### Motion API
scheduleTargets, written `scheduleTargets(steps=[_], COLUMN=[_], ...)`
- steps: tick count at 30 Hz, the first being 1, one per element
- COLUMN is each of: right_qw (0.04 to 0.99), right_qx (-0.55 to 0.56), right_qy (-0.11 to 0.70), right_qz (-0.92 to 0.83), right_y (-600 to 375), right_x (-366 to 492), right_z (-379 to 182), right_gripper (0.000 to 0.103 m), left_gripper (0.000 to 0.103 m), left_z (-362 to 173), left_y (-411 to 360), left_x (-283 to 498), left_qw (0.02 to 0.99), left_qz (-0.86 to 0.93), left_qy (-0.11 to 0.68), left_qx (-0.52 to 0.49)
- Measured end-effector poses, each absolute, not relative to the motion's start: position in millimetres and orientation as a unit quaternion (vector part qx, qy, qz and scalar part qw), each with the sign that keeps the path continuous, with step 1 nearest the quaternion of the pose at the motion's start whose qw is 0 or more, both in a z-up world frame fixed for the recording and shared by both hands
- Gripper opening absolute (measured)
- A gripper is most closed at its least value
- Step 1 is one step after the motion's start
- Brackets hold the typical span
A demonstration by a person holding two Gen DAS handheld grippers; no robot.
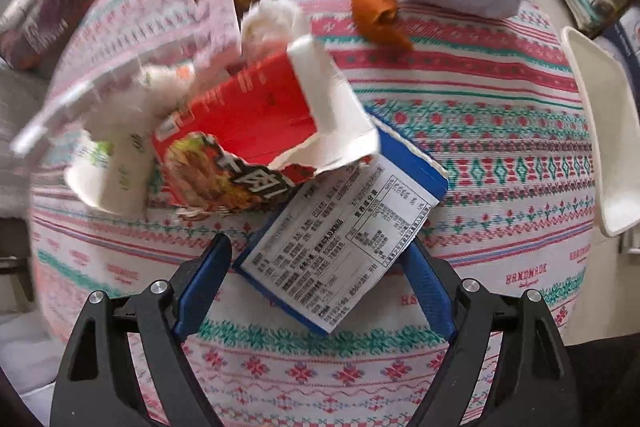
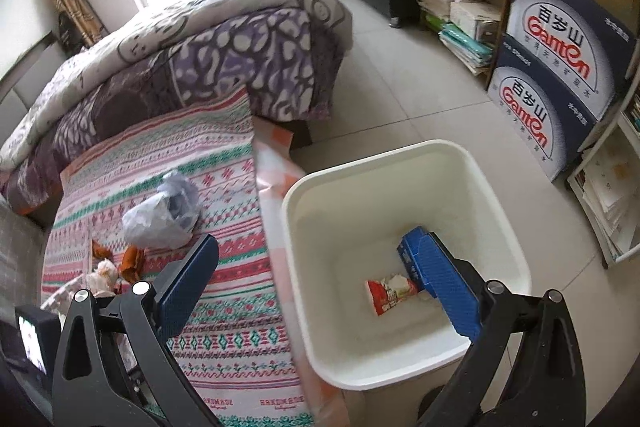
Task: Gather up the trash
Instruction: 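Grasp the small blue-and-white carton on the blanket with the left tool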
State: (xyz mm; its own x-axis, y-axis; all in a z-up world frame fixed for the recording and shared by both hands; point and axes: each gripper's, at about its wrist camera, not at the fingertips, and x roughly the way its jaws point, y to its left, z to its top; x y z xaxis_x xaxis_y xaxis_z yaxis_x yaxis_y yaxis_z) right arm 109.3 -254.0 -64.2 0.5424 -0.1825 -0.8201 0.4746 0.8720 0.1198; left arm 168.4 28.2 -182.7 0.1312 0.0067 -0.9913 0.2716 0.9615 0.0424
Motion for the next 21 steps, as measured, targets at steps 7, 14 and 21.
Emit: scheduleTargets(steps=[7, 14, 21], right_qw=[0.862, 0.853, 0.856], right_qx=[0.143, 0.150, 0.142], right_qy=[0.452, 0.470, 0.472], right_qz=[-0.181, -0.170, -0.156], right_y=[-235.6, -224.5, -201.8], right_x=[116.6, 122.4, 128.3], right_z=[-71.7, -81.6, -85.0], right_gripper=[0.096, 0.096, 0.096], left_gripper=[0.088, 0.057, 0.057], left_z=[-188.3, -181.1, -166.0], left_y=[23.8, 15.3, 49.5], left_x=[177.2, 155.6, 128.5], left_qw=[0.747, 0.743, 0.757], left_qz=[-0.120, -0.146, -0.142], left_qy=[0.648, 0.642, 0.631], left_qx=[0.093, 0.118, 0.093])
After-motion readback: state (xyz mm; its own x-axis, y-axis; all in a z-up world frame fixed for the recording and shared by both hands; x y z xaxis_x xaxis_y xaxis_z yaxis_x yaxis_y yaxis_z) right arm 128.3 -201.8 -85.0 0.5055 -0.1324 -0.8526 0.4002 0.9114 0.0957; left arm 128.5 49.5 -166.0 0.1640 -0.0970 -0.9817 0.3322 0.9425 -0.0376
